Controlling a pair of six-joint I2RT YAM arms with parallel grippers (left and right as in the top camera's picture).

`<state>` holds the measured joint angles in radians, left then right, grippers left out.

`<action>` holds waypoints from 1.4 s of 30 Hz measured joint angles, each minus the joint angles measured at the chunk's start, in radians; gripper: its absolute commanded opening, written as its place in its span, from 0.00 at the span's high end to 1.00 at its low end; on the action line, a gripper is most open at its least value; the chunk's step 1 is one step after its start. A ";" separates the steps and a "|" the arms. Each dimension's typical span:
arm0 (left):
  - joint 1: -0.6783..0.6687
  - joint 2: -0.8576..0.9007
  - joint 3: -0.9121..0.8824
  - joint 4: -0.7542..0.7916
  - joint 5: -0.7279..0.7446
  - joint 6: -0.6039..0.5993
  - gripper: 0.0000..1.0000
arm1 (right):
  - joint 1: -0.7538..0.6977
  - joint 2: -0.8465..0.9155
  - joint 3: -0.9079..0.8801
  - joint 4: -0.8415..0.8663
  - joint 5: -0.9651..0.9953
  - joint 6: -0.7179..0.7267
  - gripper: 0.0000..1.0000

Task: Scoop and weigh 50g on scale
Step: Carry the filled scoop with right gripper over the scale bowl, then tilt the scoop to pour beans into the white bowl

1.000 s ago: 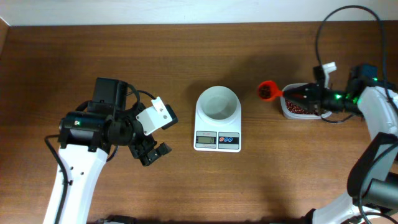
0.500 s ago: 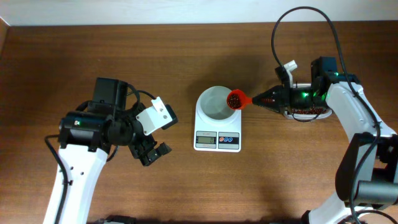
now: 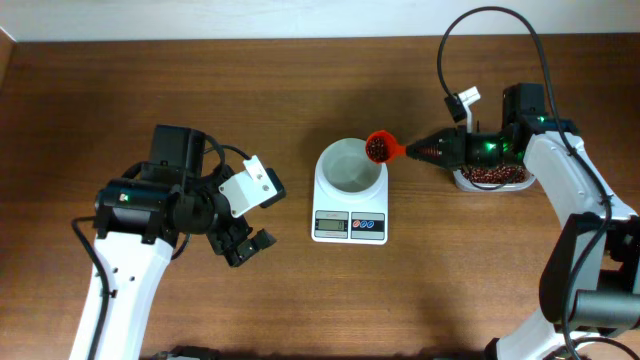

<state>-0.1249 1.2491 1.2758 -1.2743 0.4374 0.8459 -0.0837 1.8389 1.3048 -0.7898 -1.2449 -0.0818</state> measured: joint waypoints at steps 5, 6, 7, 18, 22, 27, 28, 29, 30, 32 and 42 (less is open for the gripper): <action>0.000 0.000 0.000 0.000 0.000 0.000 0.01 | 0.005 0.000 0.000 0.017 0.065 -0.047 0.96; 0.000 0.000 0.000 0.000 0.000 0.000 0.01 | 0.017 0.000 0.000 0.018 0.071 -0.074 0.96; 0.000 0.000 0.000 0.000 0.000 0.000 0.01 | 0.032 0.000 0.000 0.020 0.075 -0.096 0.96; 0.000 0.000 0.000 0.000 0.000 0.000 0.01 | 0.158 0.001 -0.001 0.175 0.307 -0.187 0.96; 0.000 0.000 0.000 0.000 0.000 0.000 0.01 | 0.158 0.002 -0.001 0.174 0.256 -0.200 0.96; 0.000 0.000 0.000 0.000 0.000 0.000 0.01 | 0.158 0.002 -0.001 0.163 0.261 -0.236 0.96; 0.000 0.000 0.000 0.000 0.000 0.000 0.01 | 0.158 0.002 -0.001 0.163 0.259 -0.236 0.96; 0.000 0.000 0.000 0.000 0.000 0.000 0.01 | 0.158 0.002 -0.001 0.163 0.257 -0.237 0.96; 0.000 0.000 0.000 0.000 0.000 0.000 0.01 | 0.158 0.002 -0.001 0.163 0.256 -0.236 0.96; 0.000 0.000 0.000 0.000 0.000 0.000 0.01 | 0.158 0.002 -0.001 0.160 0.210 -0.238 0.96; 0.000 0.000 0.000 0.000 0.000 0.000 0.01 | 0.183 0.003 -0.001 0.159 0.268 -0.209 0.96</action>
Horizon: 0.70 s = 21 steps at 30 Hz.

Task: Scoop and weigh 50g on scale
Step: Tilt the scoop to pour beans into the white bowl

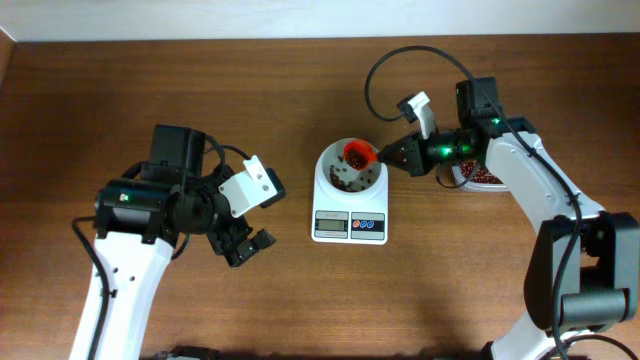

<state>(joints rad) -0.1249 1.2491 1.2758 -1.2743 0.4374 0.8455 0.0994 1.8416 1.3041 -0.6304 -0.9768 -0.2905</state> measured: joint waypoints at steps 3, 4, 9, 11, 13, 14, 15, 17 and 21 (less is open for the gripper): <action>0.000 0.000 0.000 0.000 0.000 0.000 0.01 | 0.005 0.000 0.000 0.002 0.099 0.031 0.96; 0.000 0.000 0.000 0.000 0.000 0.000 0.01 | 0.008 0.000 0.000 0.001 0.127 0.038 0.96; 0.000 0.000 0.000 0.000 0.000 0.000 0.01 | 0.022 -0.003 0.000 0.004 0.113 0.051 0.96; 0.000 0.000 0.000 0.000 0.000 0.000 0.01 | 0.024 -0.019 0.001 -0.008 0.153 0.051 0.96; 0.000 0.000 0.000 0.000 0.000 0.000 0.01 | 0.031 -0.034 0.001 -0.044 0.230 0.053 0.96; 0.000 0.000 0.000 0.000 0.000 0.000 0.01 | 0.036 -0.034 0.001 -0.042 0.243 0.055 0.96; 0.000 0.000 0.000 0.000 0.000 0.000 0.01 | 0.041 -0.034 0.001 -0.043 0.247 0.055 0.96; 0.000 0.000 0.000 0.000 0.000 0.000 0.01 | 0.045 -0.043 0.001 -0.043 0.242 0.055 0.96; 0.000 0.000 0.000 0.000 0.000 0.000 0.01 | 0.046 -0.143 0.001 -0.045 0.225 0.047 0.96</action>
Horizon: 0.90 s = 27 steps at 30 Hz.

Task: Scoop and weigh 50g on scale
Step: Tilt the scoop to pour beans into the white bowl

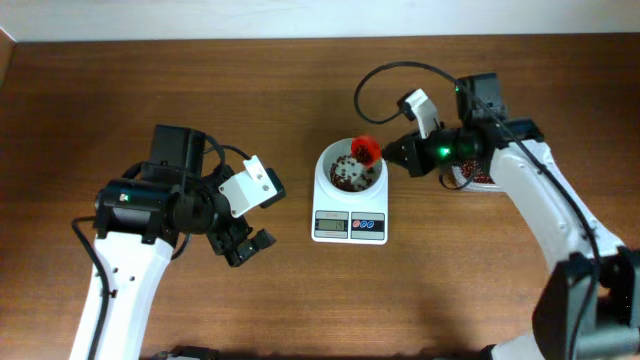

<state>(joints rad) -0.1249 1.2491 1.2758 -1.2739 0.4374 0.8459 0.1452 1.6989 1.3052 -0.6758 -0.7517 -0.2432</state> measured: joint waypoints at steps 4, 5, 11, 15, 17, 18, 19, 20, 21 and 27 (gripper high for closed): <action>0.000 0.000 0.000 0.000 0.000 0.000 0.01 | 0.050 -0.023 0.003 -0.012 0.096 -0.019 0.96; 0.000 0.000 0.000 0.000 0.000 0.000 0.01 | 0.084 -0.023 0.003 -0.013 0.148 -0.040 0.96; 0.000 0.000 0.000 0.000 0.000 0.000 0.01 | 0.216 -0.023 0.007 -0.016 0.403 -0.084 0.96; 0.000 0.000 0.000 0.000 0.000 0.000 0.01 | 0.232 -0.027 0.031 -0.016 0.496 -0.094 0.96; 0.000 0.000 0.000 0.000 0.000 0.000 0.01 | 0.232 -0.056 0.033 -0.017 0.509 -0.097 0.96; 0.000 0.000 0.000 0.000 0.000 0.000 0.01 | 0.232 -0.072 0.035 -0.017 0.513 -0.097 0.96; 0.000 0.000 0.000 0.000 0.000 0.000 0.01 | 0.232 -0.080 0.038 -0.019 0.516 -0.097 0.96; 0.000 0.000 0.000 0.000 0.000 0.000 0.01 | 0.235 -0.080 0.040 -0.020 0.519 -0.097 0.96; 0.000 0.000 0.000 0.000 0.000 0.000 0.01 | 0.246 -0.080 0.040 -0.035 0.520 -0.097 0.96; 0.000 0.000 0.000 0.000 0.000 0.000 0.01 | 0.257 -0.100 0.040 -0.040 0.550 -0.040 0.96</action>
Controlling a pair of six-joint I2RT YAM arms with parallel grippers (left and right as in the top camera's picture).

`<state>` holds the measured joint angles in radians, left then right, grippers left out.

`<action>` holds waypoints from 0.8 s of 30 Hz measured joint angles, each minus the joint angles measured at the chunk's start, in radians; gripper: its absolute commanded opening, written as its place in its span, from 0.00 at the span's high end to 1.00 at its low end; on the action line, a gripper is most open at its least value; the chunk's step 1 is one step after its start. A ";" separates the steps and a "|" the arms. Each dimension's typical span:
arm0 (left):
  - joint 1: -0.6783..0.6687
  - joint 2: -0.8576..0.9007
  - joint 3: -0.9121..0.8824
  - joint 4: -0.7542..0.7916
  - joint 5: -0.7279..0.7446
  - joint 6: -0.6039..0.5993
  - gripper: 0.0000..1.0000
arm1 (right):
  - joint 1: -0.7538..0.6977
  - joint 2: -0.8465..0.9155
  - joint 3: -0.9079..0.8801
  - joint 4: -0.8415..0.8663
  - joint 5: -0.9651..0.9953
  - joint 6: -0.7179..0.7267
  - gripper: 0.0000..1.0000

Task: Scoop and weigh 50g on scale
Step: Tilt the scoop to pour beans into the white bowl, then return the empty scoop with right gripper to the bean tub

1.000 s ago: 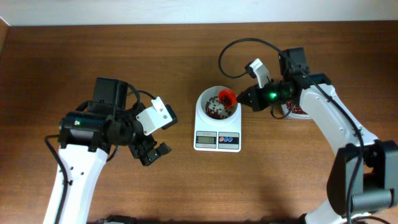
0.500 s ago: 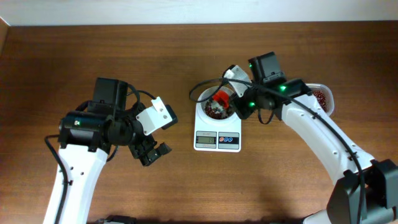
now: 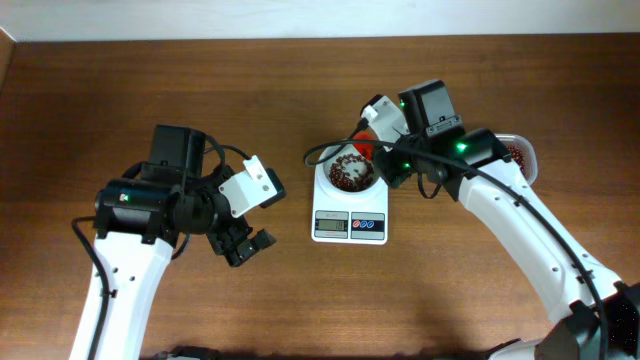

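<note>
A white scale (image 3: 349, 222) stands mid-table with a white bowl (image 3: 328, 184) on it, and red-brown beans (image 3: 347, 172) cover the bowl's floor. My right gripper (image 3: 384, 166) hovers at the bowl's right rim, shut on the handle of a red scoop (image 3: 361, 150). Only a sliver of the scoop shows, over the bowl's far right edge; its contents are hidden by the wrist. The supply bowl of beans (image 3: 517, 155) sits at the far right, half hidden by the right arm. My left gripper (image 3: 248, 246) hangs open left of the scale, holding nothing.
The scale's display and buttons (image 3: 349, 226) face the front edge. The right arm's black cable (image 3: 330, 150) loops over the bowl's far rim. The left arm (image 3: 130, 230) occupies the left half of the table.
My right arm has swung round so its wrist now lies over the bowl's right rim. The scoop is tucked lower and mostly hidden. More beans lie in the bowl. The left arm has not moved.
The right gripper first held a full scoop beside an empty bowl on the scale. Then the scoop was over the bowl with some beans inside. Later it was tipped there with more beans below. Now the bowl's floor is covered.
</note>
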<state>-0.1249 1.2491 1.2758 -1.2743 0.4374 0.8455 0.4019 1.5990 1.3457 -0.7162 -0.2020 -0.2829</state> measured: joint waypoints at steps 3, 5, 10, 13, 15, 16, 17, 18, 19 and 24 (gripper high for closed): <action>0.000 0.000 0.000 0.000 0.000 0.000 0.01 | 0.000 -0.002 0.000 -0.005 0.030 0.035 0.96; 0.000 0.000 0.000 0.000 0.000 0.000 0.01 | 0.000 -0.002 0.001 0.010 0.001 0.052 0.96; 0.000 0.000 0.000 0.000 0.000 0.000 0.01 | 0.000 -0.002 0.001 0.013 0.002 0.103 0.96; 0.000 0.000 0.000 0.000 0.000 0.000 0.01 | -0.007 -0.014 0.001 0.005 0.002 0.140 0.96; 0.000 0.000 0.000 0.000 0.000 0.000 0.01 | -0.047 -0.092 0.001 -0.016 0.020 0.154 0.96; 0.000 0.000 0.000 0.000 0.000 0.000 0.01 | -0.080 -0.148 0.001 -0.038 0.052 0.154 0.96; 0.000 0.000 0.000 0.002 0.000 0.000 0.01 | -0.140 -0.222 0.006 -0.082 0.110 0.155 0.96; 0.000 0.000 0.000 0.001 0.000 0.000 0.01 | -0.192 -0.252 0.018 -0.150 0.161 0.156 0.96; 0.000 0.000 0.000 0.001 0.000 0.000 0.01 | -0.246 -0.263 0.018 -0.195 0.210 0.156 0.96; 0.000 0.000 0.000 0.000 0.000 0.000 0.01 | -0.444 -0.121 0.016 -0.251 0.301 0.157 0.96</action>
<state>-0.1249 1.2491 1.2758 -1.2739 0.4374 0.8455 -0.0418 1.4780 1.3621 -0.9672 0.0986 -0.1261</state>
